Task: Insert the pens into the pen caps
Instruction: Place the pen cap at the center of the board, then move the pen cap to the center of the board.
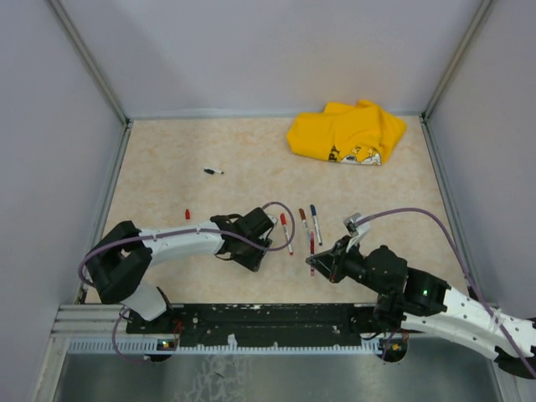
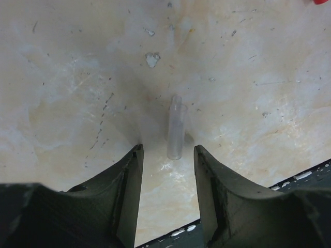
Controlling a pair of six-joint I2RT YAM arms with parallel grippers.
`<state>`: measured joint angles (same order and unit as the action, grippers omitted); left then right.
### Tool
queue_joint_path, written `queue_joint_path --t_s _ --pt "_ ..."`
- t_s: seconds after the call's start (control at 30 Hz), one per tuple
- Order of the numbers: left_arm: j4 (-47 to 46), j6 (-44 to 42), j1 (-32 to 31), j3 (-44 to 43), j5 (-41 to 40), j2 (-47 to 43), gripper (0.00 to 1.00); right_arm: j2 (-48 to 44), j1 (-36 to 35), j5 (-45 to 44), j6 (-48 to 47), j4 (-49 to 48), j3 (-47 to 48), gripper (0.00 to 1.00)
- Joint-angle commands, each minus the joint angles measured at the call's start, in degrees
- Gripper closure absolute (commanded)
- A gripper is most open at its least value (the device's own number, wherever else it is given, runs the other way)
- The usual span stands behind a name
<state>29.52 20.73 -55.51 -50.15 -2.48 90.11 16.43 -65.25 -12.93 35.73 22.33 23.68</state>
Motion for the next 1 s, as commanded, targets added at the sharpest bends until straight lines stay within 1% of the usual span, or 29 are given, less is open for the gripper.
queue_joint_path --t_s 0.0,0.17,0.43,0.53,0.73,0.97 --pt "5.3 2.0 0.3 -0.7 -1.8 -1.0 0.5 0.4 -0.2 0.0 -1.1 -2.1 1.7 1.0" --pt "5.5 2.3 2.7 0.4 -2.1 -1.3 0.51 0.4 -0.2 -0.2 -1.0 -2.5 1.5 1.0" --pt "1.7 1.5 7.8 1.1 -0.3 -3.8 0.52 0.4 -0.2 -0.3 -0.9 -2.4 1.6 1.0" --pt "1.1 0.8 9.3 0.9 0.0 -3.1 0.53 0.4 -0.2 -0.4 -0.8 -2.3 1.6 1.0" --pt "-0.5 -0.1 11.0 0.1 0.0 -1.4 0.53 0.4 -0.2 -0.2 -0.5 -2.2 1.5 1.0" --pt "-2.5 0.4 11.4 -1.2 0.0 0.7 0.54 0.2 -0.2 -0.3 -0.5 -1.5 1.9 1.0"
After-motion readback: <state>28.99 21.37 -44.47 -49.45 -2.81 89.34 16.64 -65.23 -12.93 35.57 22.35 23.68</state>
